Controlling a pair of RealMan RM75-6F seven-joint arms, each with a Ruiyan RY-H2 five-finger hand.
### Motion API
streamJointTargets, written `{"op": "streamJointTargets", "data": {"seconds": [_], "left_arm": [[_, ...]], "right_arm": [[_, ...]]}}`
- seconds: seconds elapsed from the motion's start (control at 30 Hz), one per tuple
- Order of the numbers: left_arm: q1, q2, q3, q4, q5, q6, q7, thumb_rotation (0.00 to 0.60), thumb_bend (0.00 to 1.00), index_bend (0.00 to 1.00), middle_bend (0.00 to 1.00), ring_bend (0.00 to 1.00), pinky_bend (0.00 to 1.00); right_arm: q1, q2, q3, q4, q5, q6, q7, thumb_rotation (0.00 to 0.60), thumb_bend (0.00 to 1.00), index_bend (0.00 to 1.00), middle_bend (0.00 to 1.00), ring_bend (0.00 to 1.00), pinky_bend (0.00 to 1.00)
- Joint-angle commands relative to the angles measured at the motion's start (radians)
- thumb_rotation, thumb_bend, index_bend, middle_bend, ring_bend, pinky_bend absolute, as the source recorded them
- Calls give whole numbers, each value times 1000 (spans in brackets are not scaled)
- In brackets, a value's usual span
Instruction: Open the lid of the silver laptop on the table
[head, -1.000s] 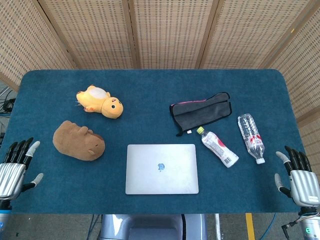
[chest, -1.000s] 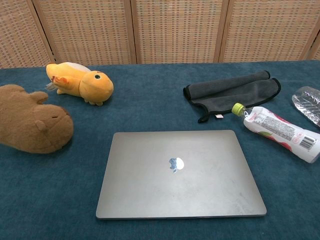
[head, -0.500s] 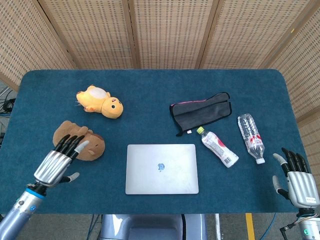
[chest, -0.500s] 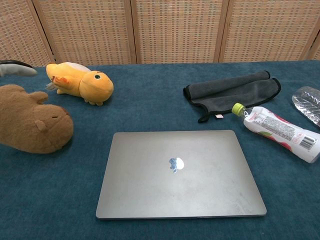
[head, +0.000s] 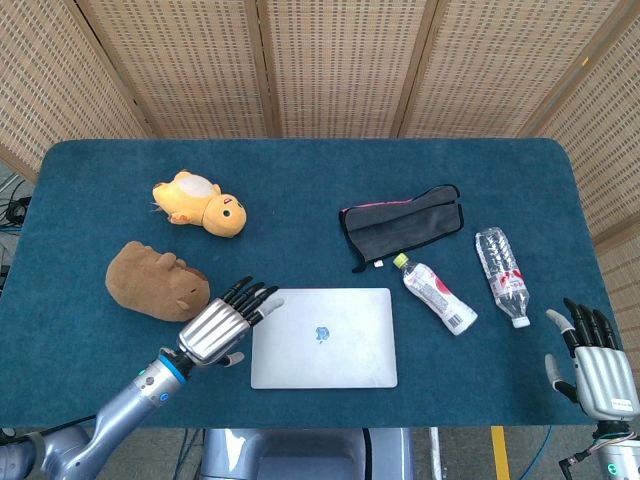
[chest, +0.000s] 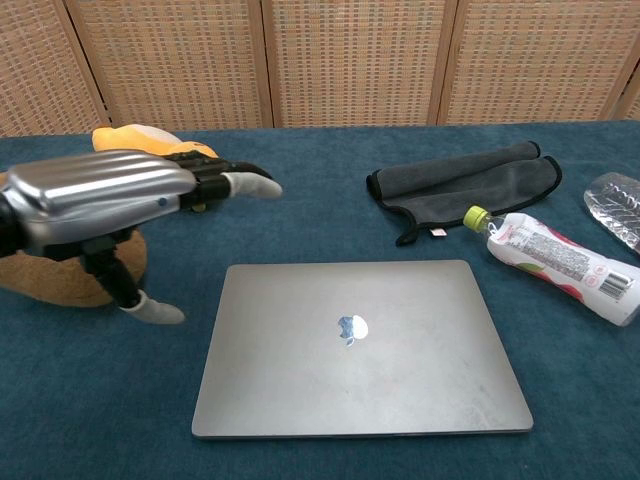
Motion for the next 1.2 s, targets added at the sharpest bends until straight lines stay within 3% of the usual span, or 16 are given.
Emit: {"op": "streamJointTargets", "data": {"seconds": [0.03, 0.33, 0.8, 1.2], "left_arm": [[-48, -80, -4, 3, -54, -29, 87, 600, 54, 0, 0, 0, 0], [-108, -243, 26, 50, -132, -44, 241, 600, 69, 0, 0, 0, 0], [-164, -481, 50, 189, -243, -20, 380, 600, 81, 0, 0, 0, 0], [-204, -586, 50, 277, -284, 23, 419, 600, 80, 0, 0, 0, 0]], "right_arm": [[-1, 0, -1, 2, 0, 0, 3, 600, 517, 155, 43, 0, 0], [-2, 0, -4, 10, -11, 2, 19, 600, 517, 155, 43, 0, 0], [-13, 10, -7, 24, -13, 14, 49, 600, 517, 155, 43, 0, 0], [-19, 16, -6, 35, -11, 19, 69, 600, 517, 155, 43, 0, 0]]}}
